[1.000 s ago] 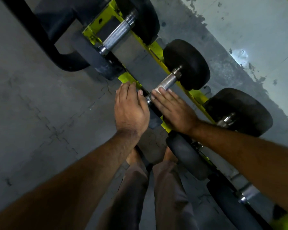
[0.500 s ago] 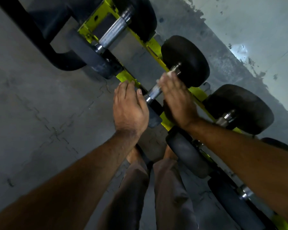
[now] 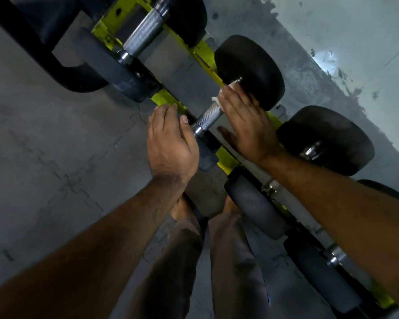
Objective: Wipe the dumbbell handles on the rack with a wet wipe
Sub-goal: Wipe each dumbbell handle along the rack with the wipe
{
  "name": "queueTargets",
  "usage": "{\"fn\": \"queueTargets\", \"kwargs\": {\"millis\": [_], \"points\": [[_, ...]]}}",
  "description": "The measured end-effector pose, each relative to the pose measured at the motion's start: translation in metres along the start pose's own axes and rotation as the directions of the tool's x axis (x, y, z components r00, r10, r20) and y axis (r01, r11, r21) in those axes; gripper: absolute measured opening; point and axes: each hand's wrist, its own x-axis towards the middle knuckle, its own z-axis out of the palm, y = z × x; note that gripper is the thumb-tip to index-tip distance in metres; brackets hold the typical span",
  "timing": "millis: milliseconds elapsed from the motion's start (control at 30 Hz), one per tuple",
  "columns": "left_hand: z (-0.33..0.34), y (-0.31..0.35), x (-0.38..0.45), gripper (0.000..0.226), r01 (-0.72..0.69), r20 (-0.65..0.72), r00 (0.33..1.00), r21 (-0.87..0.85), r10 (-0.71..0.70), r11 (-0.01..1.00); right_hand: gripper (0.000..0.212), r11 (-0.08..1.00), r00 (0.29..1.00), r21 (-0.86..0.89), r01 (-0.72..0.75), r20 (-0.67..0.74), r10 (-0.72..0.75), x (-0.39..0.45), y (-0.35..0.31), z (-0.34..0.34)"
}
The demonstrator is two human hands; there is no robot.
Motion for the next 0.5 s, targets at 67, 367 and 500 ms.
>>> {"fn": "queueTargets", "kwargs": {"millis": [67, 367, 500], "points": [[-0.001, 0.001, 0.0, 0.041, 0.003, 0.003, 1.0, 0.007, -0.003, 1.0, 0.057, 0.999, 0.999, 0.001, 0.05, 0.009, -0.05, -0.002, -0.017, 0.004], [-0.002, 0.0, 0.001, 0.044, 0.005, 0.013, 1.0, 0.019, -0.006, 1.0, 0.041, 0.991, 0.99, 0.066, 0.115, -0.093, -0.108, 0.008, -0.02, 0.005], [-0.002, 0.0, 0.001, 0.044, 0.002, 0.031, 1.0, 0.02, -0.002, 1.0, 0.032, 0.961, 0.973, 0.182, 0.206, -0.142, -0.182, 0.018, -0.006, -0.007]]}}
